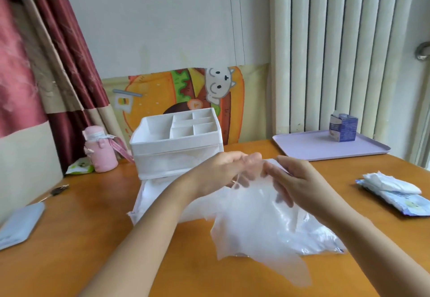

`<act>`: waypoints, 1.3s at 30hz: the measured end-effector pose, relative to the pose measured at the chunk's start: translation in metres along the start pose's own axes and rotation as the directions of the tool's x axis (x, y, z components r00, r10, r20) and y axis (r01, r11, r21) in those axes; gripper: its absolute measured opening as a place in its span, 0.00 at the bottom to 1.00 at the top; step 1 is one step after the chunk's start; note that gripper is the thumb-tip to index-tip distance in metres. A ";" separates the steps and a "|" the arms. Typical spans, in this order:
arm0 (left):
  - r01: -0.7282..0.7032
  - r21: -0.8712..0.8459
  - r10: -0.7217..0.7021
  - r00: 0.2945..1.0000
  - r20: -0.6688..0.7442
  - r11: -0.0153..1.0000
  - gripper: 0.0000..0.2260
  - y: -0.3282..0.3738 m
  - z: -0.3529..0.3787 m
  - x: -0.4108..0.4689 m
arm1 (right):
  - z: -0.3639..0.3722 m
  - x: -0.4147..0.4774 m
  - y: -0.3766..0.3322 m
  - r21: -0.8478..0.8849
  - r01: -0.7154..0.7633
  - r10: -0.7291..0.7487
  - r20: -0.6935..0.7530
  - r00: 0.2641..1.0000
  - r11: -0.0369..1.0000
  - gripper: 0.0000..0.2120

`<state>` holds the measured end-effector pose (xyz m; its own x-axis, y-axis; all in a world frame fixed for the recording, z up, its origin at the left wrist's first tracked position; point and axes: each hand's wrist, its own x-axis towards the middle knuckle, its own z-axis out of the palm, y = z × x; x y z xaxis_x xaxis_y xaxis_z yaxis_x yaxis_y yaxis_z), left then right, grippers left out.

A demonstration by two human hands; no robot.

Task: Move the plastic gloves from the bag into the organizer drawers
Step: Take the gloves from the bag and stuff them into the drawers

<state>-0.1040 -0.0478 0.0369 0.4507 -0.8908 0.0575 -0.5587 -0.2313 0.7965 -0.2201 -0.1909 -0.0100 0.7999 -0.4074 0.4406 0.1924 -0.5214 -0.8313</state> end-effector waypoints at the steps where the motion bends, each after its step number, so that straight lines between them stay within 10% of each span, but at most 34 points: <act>1: -0.006 0.009 0.006 1.000 0.011 1.000 0.24 -0.001 -0.001 -0.003 | 0.002 0.003 -0.005 -0.043 0.005 -0.006 -0.021 1.000 0.999 0.15; 6: 0.040 0.242 0.009 0.980 -0.198 0.969 0.09 -0.028 -0.017 -0.012 | 0.013 0.031 -0.028 -0.239 0.066 -0.070 -0.009 0.998 0.969 0.15; 13: 0.073 -0.005 -0.070 0.932 -0.355 0.997 0.02 -0.054 -0.070 -0.034 | 0.023 0.065 -0.042 -0.286 0.023 -0.008 0.053 0.999 0.958 0.12; 23: 0.467 0.101 -0.354 0.778 -0.519 0.878 0.19 -0.109 -0.109 -0.033 | 0.093 0.098 -0.003 -0.383 -0.166 0.134 -0.108 0.985 0.909 0.10; 27: 0.552 0.143 -0.425 0.760 -0.491 0.822 0.18 -0.120 -0.111 -0.030 | 0.109 0.087 -0.010 -0.609 -0.038 -0.159 -0.266 0.951 0.792 0.07; 30: 0.581 0.154 -0.449 0.748 -0.489 0.799 0.15 -0.121 -0.108 -0.026 | 0.130 0.072 -0.033 -0.585 0.199 -0.233 0.018 0.972 0.786 0.06; 33: 0.611 0.177 -0.456 0.726 -0.514 0.772 0.11 -0.119 -0.104 -0.024 | 0.147 0.069 -0.037 -0.597 0.237 0.009 0.379 0.925 0.766 0.15; 39: 0.675 0.356 -0.382 0.690 -0.615 0.646 0.09 -0.118 -0.098 -0.022 | 0.145 0.082 -0.029 -0.790 0.127 0.431 0.452 0.781 0.599 0.30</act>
<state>0.0200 0.0377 0.0002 0.9526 -0.2853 0.1059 -0.3043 -0.8902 0.3391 -0.0780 -0.1005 0.0012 0.9645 -0.2039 -0.1677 -0.2327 -0.9567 -0.1747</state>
